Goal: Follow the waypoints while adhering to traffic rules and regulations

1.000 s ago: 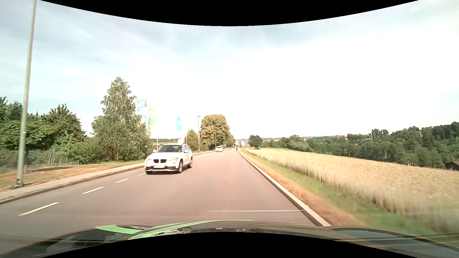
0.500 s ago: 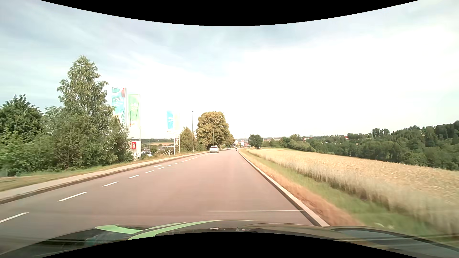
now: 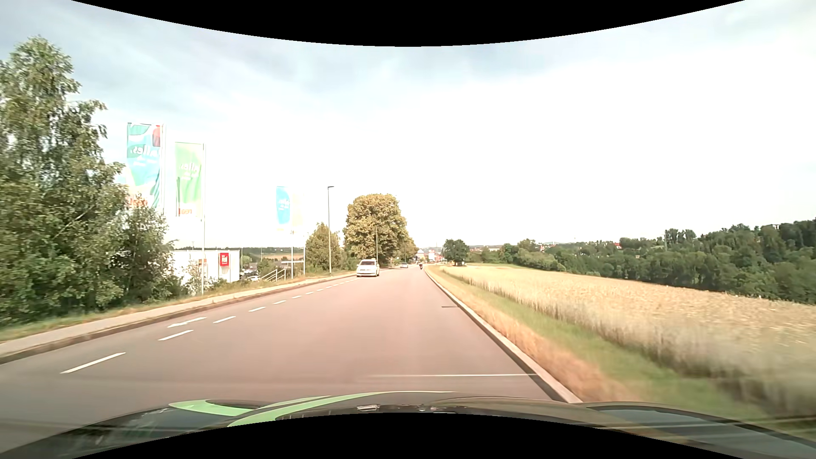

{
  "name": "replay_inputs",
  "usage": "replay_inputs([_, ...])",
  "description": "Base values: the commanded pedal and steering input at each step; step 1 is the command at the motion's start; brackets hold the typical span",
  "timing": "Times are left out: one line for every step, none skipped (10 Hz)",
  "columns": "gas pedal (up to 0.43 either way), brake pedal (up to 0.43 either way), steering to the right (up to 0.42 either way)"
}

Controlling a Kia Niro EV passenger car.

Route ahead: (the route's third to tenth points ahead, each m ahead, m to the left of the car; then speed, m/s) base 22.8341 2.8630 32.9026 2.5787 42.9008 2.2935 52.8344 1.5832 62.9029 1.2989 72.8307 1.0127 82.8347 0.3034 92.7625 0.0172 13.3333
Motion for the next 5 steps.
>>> replay_inputs([0.0, 0.0, 0.0])
replay_inputs([0.0, 0.0, 0.0])
replay_inputs([0.0, 0.0, 0.0])
replay_inputs([0.0, 0.0, 0.0])
replay_inputs([0.0, 0.0, 0.0])
